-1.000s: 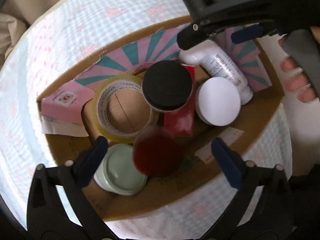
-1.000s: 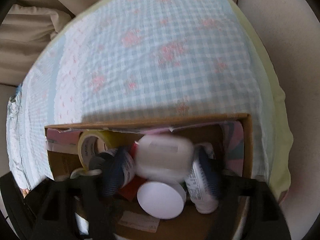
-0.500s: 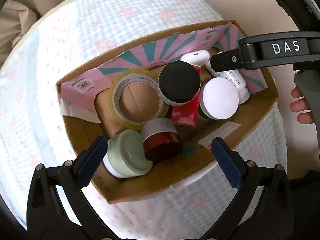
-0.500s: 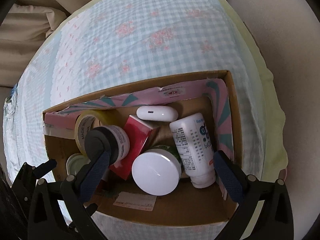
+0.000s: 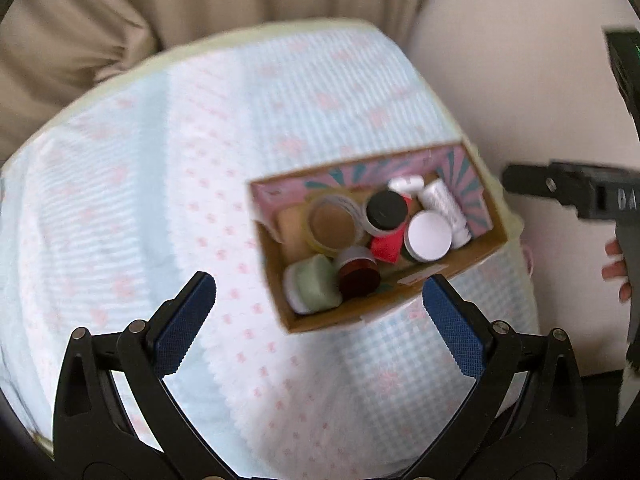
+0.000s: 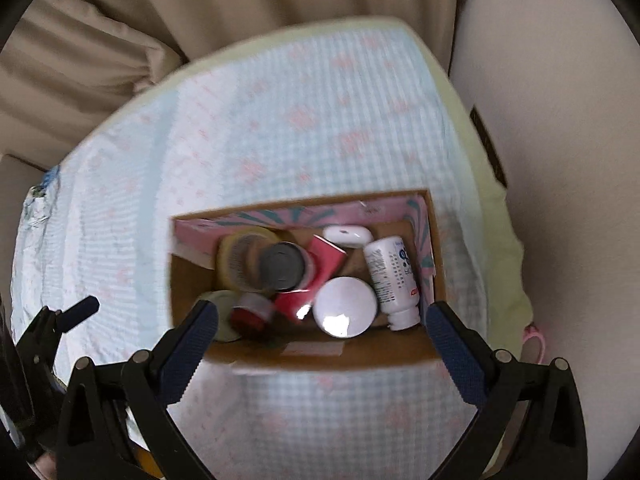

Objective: Organize rigid objects

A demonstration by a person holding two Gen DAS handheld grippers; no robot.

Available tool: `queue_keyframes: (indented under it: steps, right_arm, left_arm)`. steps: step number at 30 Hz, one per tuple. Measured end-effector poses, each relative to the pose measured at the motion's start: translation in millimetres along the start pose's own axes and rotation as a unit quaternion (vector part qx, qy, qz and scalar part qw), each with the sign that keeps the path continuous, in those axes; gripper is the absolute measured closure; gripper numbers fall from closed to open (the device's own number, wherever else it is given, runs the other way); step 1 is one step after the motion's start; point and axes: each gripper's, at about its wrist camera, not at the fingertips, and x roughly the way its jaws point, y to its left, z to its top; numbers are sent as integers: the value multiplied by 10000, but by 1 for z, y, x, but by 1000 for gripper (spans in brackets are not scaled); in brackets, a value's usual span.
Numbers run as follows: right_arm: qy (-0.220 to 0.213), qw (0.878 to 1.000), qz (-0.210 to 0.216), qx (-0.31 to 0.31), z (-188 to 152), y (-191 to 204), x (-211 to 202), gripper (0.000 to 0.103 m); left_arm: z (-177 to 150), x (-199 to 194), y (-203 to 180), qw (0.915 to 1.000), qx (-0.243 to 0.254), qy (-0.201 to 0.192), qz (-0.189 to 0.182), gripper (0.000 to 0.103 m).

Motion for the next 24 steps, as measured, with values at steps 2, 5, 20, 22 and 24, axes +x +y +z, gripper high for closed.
queue_keyframes:
  steps: [2, 5, 20, 22, 24]
  right_arm:
    - [-226, 9997, -38, -78, -5, 17, -31, 0]
    - [-611, 9980, -37, -180, -15, 44, -79, 0]
    - [-2150, 9727, -341, -800, -104, 151, -218, 0]
    - [-2287, 9696, -375, -789, -114, 154, -223, 0]
    - [-2375, 9678, -372, -753, -120, 155, -227, 0]
  left_arm:
    - [1, -39, 12, 9996, -109, -263, 80, 0]
    - [0, -103, 33, 9962, -302, -779, 242, 0]
    - [-77, -279, 68, 9641, -693, -2426, 832, 0]
    - [-88, -291, 71, 9604, -725, -2535, 901, 0]
    - [-95, -296, 73, 9584, -767, -2584, 941, 0]
